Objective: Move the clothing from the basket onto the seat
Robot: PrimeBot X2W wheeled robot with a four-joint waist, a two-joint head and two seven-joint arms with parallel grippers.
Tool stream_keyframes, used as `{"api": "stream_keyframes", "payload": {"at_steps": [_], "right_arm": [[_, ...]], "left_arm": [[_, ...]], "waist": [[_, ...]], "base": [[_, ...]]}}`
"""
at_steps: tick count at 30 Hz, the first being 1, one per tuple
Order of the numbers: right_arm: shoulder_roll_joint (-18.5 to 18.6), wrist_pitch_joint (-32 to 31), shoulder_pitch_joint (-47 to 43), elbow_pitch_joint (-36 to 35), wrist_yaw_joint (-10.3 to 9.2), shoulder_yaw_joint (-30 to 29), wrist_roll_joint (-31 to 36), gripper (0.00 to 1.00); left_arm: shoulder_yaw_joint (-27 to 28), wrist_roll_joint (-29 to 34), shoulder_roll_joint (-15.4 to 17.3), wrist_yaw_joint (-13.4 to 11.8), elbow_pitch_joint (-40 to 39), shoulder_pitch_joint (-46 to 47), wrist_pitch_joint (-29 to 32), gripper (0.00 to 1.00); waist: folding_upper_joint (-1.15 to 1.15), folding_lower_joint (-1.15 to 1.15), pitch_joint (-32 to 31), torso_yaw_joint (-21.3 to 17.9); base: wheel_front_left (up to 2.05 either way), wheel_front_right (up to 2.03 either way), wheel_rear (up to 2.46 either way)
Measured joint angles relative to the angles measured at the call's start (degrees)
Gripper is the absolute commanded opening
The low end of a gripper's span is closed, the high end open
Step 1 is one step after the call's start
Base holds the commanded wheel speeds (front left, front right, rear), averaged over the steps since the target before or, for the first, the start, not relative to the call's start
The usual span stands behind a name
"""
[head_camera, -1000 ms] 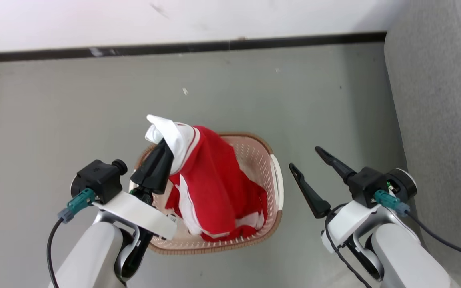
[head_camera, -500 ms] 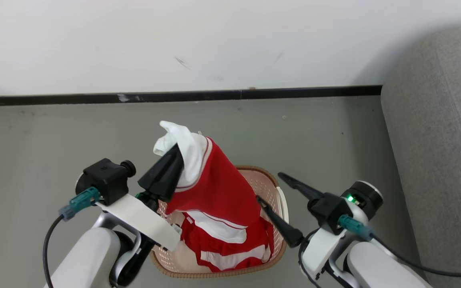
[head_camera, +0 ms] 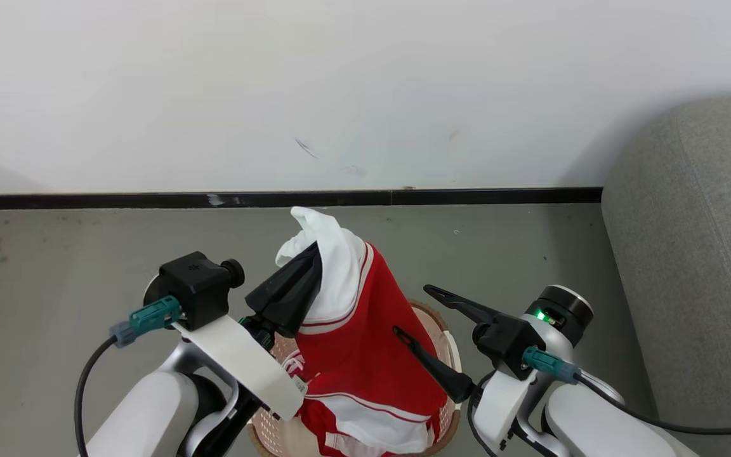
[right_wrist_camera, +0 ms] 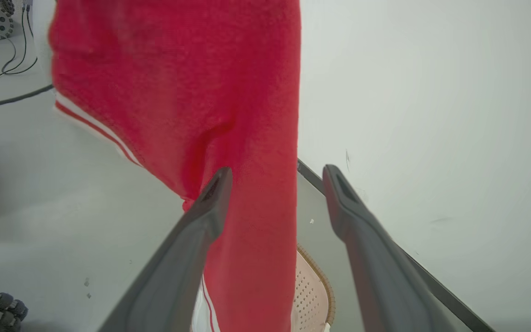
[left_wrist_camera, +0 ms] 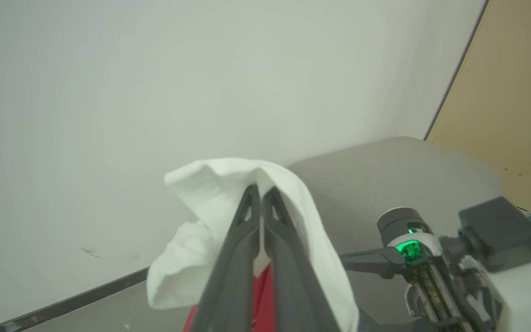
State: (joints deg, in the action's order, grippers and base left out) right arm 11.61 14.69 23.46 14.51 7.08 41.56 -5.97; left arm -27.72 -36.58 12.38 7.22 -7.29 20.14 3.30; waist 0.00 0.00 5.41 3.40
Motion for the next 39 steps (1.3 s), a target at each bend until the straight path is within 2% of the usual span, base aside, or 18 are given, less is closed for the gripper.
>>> {"api": "stream_keyframes", "payload": {"at_steps": [12, 17, 18, 19, 20, 21, 27, 33, 34, 37, 38, 39], "right_arm": [[2.21, 0.0, 1.62, 0.49, 0.0, 5.79, -5.61, 1.0], [2.72, -0.01, 1.59, 1.44, 0.0, 9.48, -8.56, 1.0], [2.71, -0.01, 1.57, 1.52, 0.0, 9.69, -9.23, 0.93], [2.69, -0.01, 1.57, 1.52, 0.0, 9.77, -9.7, 0.41], [2.67, -0.01, 1.57, 1.52, 0.0, 9.81, -10.15, 0.16], [2.64, -0.01, 1.57, 1.48, 0.0, 9.89, -10.8, 0.0], [2.5, 0.0, 1.05, 1.65, 0.0, 9.25, -14.95, 0.0], [2.52, -0.01, -1.44, 1.76, 0.0, 8.9, -18.56, 0.0], [2.5, -0.01, -1.91, 1.75, 0.0, 8.39, -19.53, 0.0], [2.46, -0.01, -2.65, 1.7, 0.0, 7.01, -21.48, 0.0], [2.47, -0.01, -2.72, 1.64, 0.0, 6.79, -21.92, 0.0], [2.47, -0.01, -2.8, 1.57, 0.0, 6.65, -22.38, 0.0]], "left_arm": [[-1.85, -3.41, -0.45, 0.0, -6.88, -0.81, 4.76, 0.0], [-3.41, -7.73, -2.53, 0.0, -9.55, -0.77, 7.34, 0.0], [-3.67, -8.84, -3.12, 0.0, -9.94, -0.77, 7.88, 0.0], [-3.88, -9.94, -3.59, 0.0, -10.27, -0.77, 8.35, 0.0], [-4.02, -10.71, -3.94, 0.0, -10.5, -0.77, 8.76, 0.0], [-4.02, -11.74, -4.44, 0.0, -10.6, -0.77, 9.12, 0.0], [-3.12, -15.72, -5.56, -1.29, -10.63, -0.79, 10.83, 0.0], [0.22, -16.71, -3.7, -3.85, -7.57, -1.66, 12.21, 0.0], [0.64, -16.81, -3.48, -4.11, -6.61, -2.1, 12.27, 0.11], [1.24, -17.44, -3.25, -4.55, -3.55, -3.67, 12.26, 0.31], [1.19, -17.44, -3.26, -4.55, -2.75, -4.26, 12.25, 0.43], [1.0, -17.45, -3.3, -4.54, -1.98, -4.74, 12.24, 0.75]], "waist": [[0.0, 0.0, -2.97, 1.34], [0.0, 0.0, -4.04, 2.17], [0.0, 0.0, -4.24, 2.34], [0.0, 0.0, -4.45, 2.51], [0.0, 0.0, -4.63, 2.68], [0.0, 0.0, -4.82, 2.84], [0.0, 0.0, -5.77, 3.64], [0.0, 0.0, -6.26, 3.6], [0.0, 0.0, -6.24, 3.47], [0.0, 0.0, -6.08, 3.0], [0.0, 0.0, -6.01, 2.83], [0.0, 0.0, -5.93, 2.64]], "base": [[0.0, 0.0, 0.0], [0.0, 0.0, 0.0], [0.0, 0.0, 0.0], [0.0, 0.0, 0.0], [0.0, 0.0, 0.0], [0.0, 0.0, 0.0], [0.0, 0.0, 0.0], [0.0, 0.0, 0.0], [0.0, 0.0, 0.0], [0.0, 0.0, 0.0], [0.0, 0.0, 0.0], [0.0, 0.0, 0.0]]}}
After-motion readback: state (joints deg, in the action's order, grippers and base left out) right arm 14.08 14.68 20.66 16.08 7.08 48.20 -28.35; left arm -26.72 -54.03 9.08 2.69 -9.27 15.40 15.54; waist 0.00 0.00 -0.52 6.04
